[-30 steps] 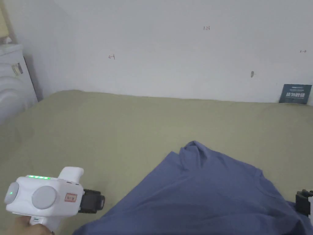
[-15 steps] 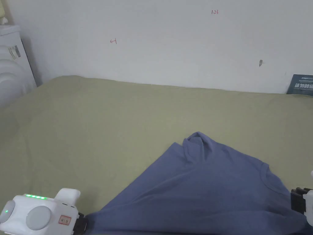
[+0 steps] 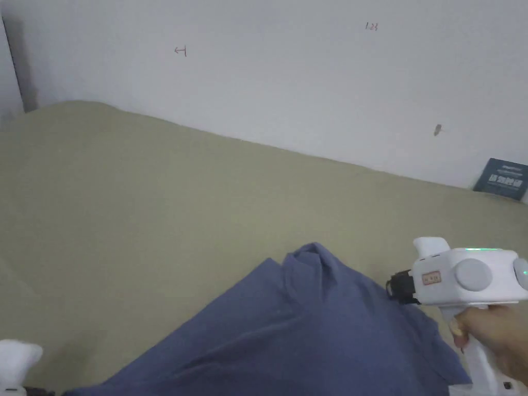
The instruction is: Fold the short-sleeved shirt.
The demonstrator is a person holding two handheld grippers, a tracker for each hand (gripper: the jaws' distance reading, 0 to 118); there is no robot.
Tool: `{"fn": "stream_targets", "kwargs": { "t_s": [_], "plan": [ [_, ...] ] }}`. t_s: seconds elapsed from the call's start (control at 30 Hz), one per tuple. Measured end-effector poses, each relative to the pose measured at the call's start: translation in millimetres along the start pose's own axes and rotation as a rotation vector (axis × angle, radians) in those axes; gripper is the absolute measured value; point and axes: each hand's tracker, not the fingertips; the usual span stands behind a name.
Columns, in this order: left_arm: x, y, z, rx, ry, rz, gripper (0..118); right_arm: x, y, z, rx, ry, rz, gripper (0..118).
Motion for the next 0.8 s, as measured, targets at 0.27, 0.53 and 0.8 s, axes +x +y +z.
{"fn": "stream_targets", "kwargs": {
  "t_s": [0.27,0.53,0.8],
  "plan": [
    [-8.6,-1.8,-13.2,-0.032,-0.026,0.066,3,-9.3,55.9,-101.3,-0.059,-0.004,0.3,110],
    [-8.2,4.5,-14.5,-0.051,-0.016,0.064,3,10.0,47.9,-123.3,-0.161,0.137,0.214,83],
    [-10.5,3.6,-11.6,-0.032,-0.017,0.113,3,-0.1,38.6,-82.2,-0.142,0.099,0.2,9]
  ]
}}
